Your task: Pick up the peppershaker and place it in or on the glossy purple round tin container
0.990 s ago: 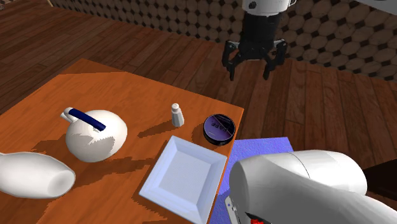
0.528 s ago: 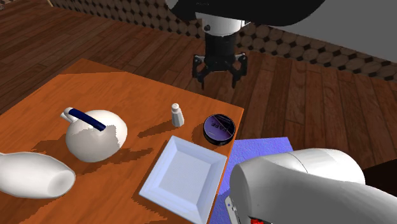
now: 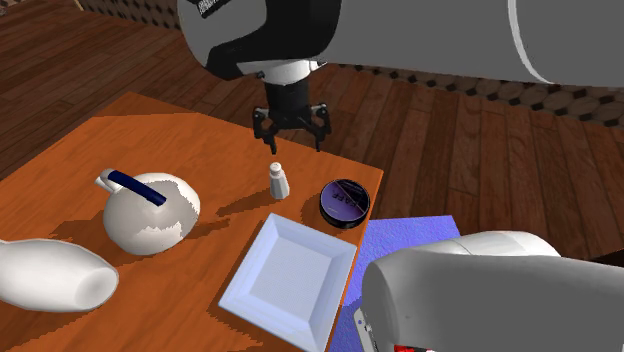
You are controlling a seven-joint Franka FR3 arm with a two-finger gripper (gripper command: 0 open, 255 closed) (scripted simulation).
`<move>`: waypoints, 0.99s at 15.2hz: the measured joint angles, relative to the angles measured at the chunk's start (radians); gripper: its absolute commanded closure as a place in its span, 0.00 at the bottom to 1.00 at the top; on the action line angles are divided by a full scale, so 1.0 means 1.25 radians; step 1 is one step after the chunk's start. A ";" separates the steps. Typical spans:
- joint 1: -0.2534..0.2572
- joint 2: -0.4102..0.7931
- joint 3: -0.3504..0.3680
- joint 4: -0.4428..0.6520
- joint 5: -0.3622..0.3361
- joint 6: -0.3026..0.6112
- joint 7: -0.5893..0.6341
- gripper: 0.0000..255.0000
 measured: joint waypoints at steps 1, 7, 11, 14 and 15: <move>0.002 0.026 0.019 0.016 0.001 0.012 0.021 0.00; 0.007 0.132 0.087 0.030 -0.006 0.108 0.092 0.00; 0.008 0.152 0.098 0.004 -0.006 0.154 0.098 0.00; 0.009 0.157 0.101 -0.011 -0.005 0.173 0.099 0.00; 0.009 0.157 0.101 -0.011 -0.005 0.174 0.099 0.00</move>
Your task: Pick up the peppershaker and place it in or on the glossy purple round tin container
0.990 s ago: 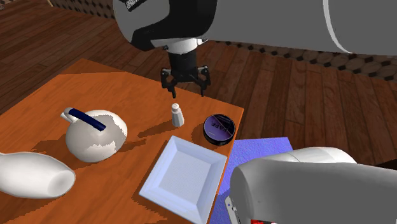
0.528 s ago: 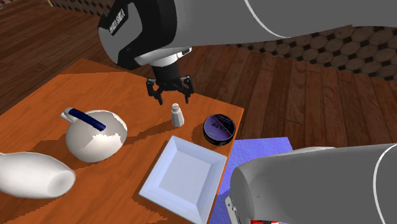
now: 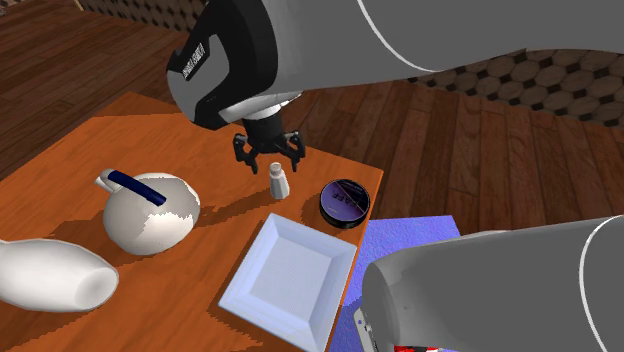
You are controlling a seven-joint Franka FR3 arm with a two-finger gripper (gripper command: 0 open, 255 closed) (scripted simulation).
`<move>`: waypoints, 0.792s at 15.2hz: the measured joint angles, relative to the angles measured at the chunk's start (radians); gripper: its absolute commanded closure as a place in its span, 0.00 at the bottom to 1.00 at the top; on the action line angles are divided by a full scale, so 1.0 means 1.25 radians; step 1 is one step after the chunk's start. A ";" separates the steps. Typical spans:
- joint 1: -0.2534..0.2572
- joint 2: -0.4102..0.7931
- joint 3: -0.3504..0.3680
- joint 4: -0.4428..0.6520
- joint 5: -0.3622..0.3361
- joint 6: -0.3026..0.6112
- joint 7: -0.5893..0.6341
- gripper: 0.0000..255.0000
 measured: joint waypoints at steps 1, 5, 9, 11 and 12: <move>0.000 0.000 0.000 0.000 0.000 0.000 0.000 0.00; 0.000 0.000 0.000 -0.001 0.000 0.001 0.000 1.00; 0.000 0.000 0.000 0.000 0.000 0.001 0.000 1.00; 0.000 0.000 0.000 0.000 0.000 0.001 0.000 1.00; 0.000 0.000 0.000 0.000 0.000 0.001 0.000 1.00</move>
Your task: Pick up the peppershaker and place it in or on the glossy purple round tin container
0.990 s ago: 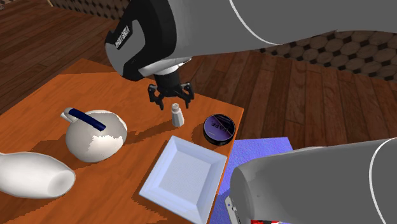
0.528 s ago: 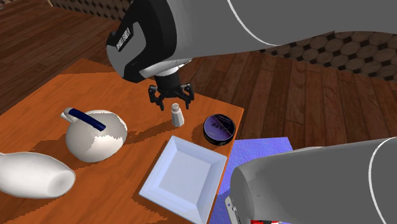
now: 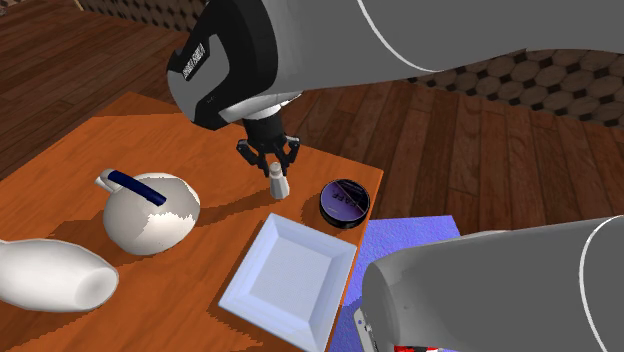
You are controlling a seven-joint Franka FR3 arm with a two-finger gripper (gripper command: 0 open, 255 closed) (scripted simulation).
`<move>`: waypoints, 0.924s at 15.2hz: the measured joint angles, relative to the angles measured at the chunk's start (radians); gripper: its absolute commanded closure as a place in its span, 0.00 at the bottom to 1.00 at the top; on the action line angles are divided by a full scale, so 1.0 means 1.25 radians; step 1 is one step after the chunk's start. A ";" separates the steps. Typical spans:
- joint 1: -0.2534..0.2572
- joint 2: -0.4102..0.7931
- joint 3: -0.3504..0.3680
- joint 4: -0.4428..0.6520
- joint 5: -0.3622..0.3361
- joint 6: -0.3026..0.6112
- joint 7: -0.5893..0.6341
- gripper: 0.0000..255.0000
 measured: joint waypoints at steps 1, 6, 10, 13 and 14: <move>0.000 0.000 0.000 0.000 0.000 0.000 0.000 1.00; 0.001 -0.012 -0.005 0.012 0.002 -0.024 -0.002 1.00; 0.002 -0.039 -0.016 0.035 0.005 -0.073 -0.008 1.00; 0.003 -0.055 -0.023 0.056 0.006 -0.109 -0.011 1.00; 0.004 -0.062 -0.025 0.062 0.007 -0.122 -0.011 1.00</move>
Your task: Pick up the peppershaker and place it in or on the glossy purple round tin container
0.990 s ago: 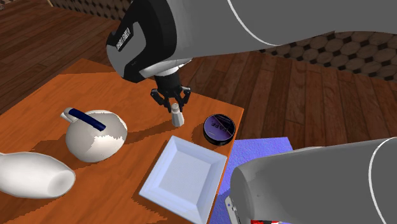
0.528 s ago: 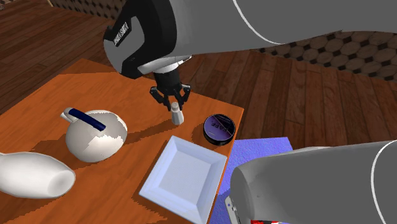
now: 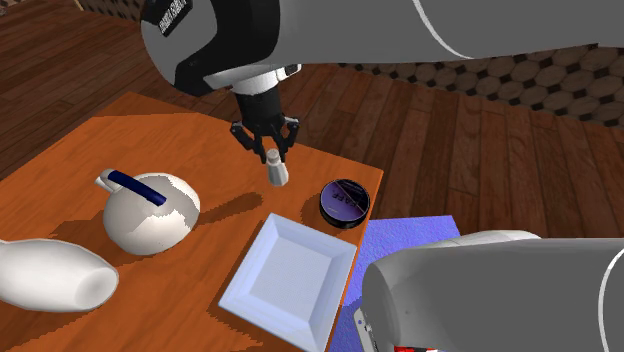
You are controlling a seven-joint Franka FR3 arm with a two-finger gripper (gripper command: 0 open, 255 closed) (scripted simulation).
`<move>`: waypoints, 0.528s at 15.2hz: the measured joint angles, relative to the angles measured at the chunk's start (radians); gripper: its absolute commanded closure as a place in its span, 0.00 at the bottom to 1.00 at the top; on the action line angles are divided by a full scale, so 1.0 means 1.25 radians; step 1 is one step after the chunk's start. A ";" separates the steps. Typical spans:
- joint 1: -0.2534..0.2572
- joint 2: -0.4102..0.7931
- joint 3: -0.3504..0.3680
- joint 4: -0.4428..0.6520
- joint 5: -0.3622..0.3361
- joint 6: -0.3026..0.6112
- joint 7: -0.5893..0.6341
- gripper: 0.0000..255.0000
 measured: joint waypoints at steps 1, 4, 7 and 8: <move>0.000 -0.002 -0.001 0.009 0.000 -0.011 0.001 1.00; 0.000 -0.013 -0.007 0.033 -0.001 -0.046 0.001 1.00; 0.000 -0.023 -0.013 0.056 -0.002 -0.078 0.000 1.00; 0.000 -0.028 -0.016 0.062 -0.002 -0.088 -0.001 1.00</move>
